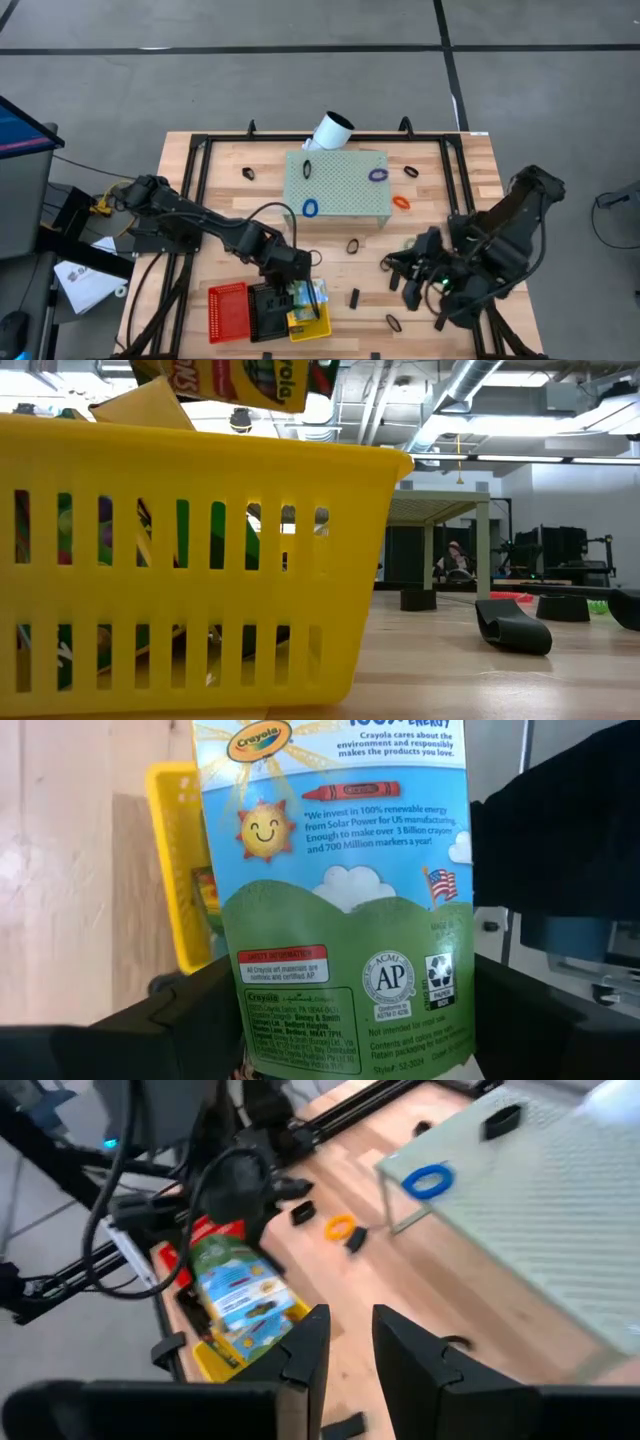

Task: Pick & Place Office Desk Supplies
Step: Put the yellow crayon box into the yellow bin

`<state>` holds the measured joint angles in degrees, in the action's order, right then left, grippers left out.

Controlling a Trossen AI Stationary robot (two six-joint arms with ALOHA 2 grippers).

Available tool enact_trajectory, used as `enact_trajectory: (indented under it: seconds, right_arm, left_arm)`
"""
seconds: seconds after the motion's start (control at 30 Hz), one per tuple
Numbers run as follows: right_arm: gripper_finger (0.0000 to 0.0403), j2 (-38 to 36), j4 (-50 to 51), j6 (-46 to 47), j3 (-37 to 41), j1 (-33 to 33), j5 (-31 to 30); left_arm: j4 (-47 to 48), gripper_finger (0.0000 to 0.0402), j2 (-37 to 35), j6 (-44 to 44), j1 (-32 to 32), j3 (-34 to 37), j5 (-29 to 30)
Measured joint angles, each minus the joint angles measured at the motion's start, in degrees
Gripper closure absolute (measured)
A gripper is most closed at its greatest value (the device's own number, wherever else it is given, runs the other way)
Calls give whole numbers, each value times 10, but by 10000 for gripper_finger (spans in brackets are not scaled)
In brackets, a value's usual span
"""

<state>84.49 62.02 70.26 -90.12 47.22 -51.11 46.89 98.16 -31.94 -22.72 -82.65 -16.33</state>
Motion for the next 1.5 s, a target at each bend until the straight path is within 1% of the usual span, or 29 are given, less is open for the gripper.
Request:
enact_trajectory:
  seconds: [0.17, 0.27, 0.33, 0.53, 0.6, 0.63, 0.87, 1.03, 1.2, 1.37, 1.5]
  right_arm:
    - [326, 0, -168, -44, 89, -25, 38]
    - [326, 0, -254, -66, 132, -40, 52]
    - [326, 0, -309, -85, 160, -53, 74]
    - [326, 0, -407, -93, 228, -75, 108]
    - [326, 0, -439, -93, 243, -75, 115]
    - [326, 0, -452, -93, 249, -75, 121]
    - [326, 9, -458, -94, 252, -77, 136]
    - [326, 26, -472, -116, 252, -89, 155]
    - [326, 70, -496, -124, 252, -105, 195]
    - [326, 121, -565, -142, 252, -122, 242]
    - [326, 137, -600, -149, 252, -129, 247]
  left_arm:
    - [13, 96, -3, -10, -7, 0, 0]
    - [0, 96, -4, -15, -13, 0, 0]
    - [1, 96, -4, -16, -15, 0, 5]
    - [-28, 96, -4, -29, -12, 0, 42]
    - [-38, 96, -1, -30, -8, 0, 43]
    - [-41, 96, 1, -30, -7, 0, 43]
    - [-45, 96, 22, -28, -7, 0, 43]
    - [-49, 96, 40, -28, -9, 0, 25]
    - [-41, 96, 47, -28, -9, 0, 25]
    - [-44, 96, 47, -28, -8, 0, 23]
    - [-40, 96, 48, -31, -5, 0, 2]
